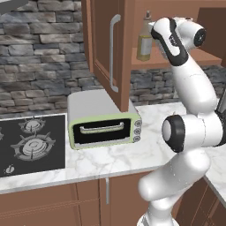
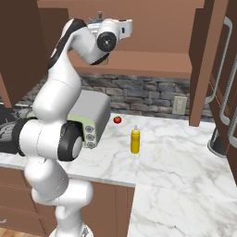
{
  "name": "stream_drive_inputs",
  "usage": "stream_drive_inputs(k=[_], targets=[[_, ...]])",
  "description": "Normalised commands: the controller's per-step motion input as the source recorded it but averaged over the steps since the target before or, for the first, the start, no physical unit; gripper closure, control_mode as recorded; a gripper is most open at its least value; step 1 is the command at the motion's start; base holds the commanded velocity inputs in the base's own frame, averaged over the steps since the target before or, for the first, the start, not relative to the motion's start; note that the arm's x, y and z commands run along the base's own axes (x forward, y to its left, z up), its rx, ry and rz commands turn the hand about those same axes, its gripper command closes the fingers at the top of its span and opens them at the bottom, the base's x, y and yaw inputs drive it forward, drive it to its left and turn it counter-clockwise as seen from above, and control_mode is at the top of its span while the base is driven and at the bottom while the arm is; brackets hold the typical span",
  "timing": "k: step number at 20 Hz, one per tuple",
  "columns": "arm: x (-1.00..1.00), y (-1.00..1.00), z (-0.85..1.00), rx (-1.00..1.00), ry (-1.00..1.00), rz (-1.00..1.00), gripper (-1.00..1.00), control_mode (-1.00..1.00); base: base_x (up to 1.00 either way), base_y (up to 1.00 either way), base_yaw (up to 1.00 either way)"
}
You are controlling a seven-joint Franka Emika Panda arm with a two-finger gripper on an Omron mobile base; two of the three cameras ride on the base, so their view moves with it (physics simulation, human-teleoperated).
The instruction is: Pick the mustard and oil and vinegar bottle from the counter and place them in the cabinet.
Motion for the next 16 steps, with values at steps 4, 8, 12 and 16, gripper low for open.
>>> stream_drive_inputs(k=[4, 8, 12, 16], targets=[[-0.55, -0.40, 0.04, 0.00, 0.02, 0.00, -1.00, -1.00, 0.00, 0.00, 0.00], [-0.64, -0.37, 0.00, 0.00, 0.19, 0.00, -1.00, -1.00, 0.00, 0.00, 0.00], [-0.73, -0.07, 0.00, -0.02, 0.24, 0.01, -1.00, -1.00, 0.00, 0.00, 0.00], [-0.87, 0.00, 0.00, -0.03, 0.19, 0.03, -1.00, -1.00, 0.00, 0.00, 0.00]])
